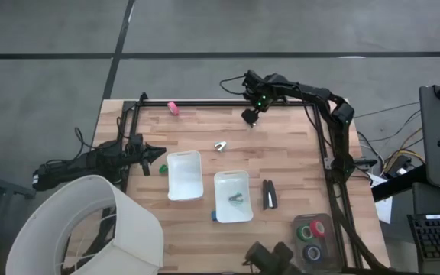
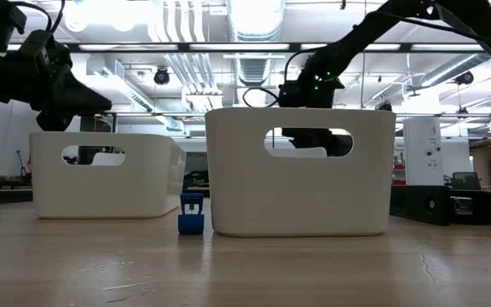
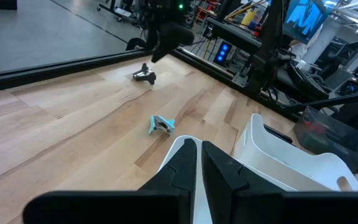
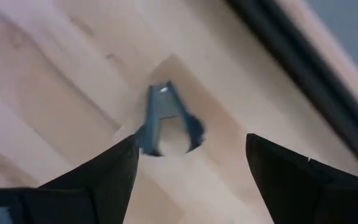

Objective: Pick and place Stapler, Stapler remover, tape
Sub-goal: Put the black staple remover into the right white bin

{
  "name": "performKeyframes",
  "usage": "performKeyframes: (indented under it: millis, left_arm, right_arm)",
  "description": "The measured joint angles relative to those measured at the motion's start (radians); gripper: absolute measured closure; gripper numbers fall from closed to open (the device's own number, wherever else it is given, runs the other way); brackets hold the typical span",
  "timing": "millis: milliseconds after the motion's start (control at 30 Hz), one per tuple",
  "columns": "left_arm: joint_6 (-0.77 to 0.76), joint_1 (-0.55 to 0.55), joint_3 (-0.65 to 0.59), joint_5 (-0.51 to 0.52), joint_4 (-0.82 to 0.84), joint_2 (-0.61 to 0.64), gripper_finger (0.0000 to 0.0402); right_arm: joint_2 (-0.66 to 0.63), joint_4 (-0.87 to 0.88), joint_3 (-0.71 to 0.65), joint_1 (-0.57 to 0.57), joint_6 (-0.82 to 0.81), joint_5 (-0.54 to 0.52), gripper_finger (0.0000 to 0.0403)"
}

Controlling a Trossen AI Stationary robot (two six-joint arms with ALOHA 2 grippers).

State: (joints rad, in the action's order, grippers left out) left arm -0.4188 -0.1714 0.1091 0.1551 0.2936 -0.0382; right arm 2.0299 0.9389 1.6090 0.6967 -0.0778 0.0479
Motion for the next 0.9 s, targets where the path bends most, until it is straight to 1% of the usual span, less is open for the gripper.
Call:
performKeyframes:
  millis: [167,300,400,633,900]
  left_arm:
    - [0.0,0.0,0.0,0.0,0.0,0.0,0.0374]
    - [0.0,0.0,0.0,0.0,0.0,0.0,0.0374]
    - [0.0,0.0,0.0,0.0,0.0,0.0,0.0374]
    - [0.0,0.0,0.0,0.0,0.0,0.0,0.0374]
    - [0.0,0.0,0.0,0.0,0.0,0.0,0.0374]
  right_arm:
    - [0.0,0.0,-0.008,-0.079,0.049,-0.002,0.0132]
    - [0.0,0.0,-0.008,-0.14,0.095,-0.11,0.0142]
    - [0.0,0.002,-0.008,-0.15,0.115,-0.179,0.015]
    - [0.005,-0.005,-0.018,-0.149,0.108,-0.18,0.0164]
    - [0.057,-0.007,-0.034,-0.149,0.109,-0.179,0.0167]
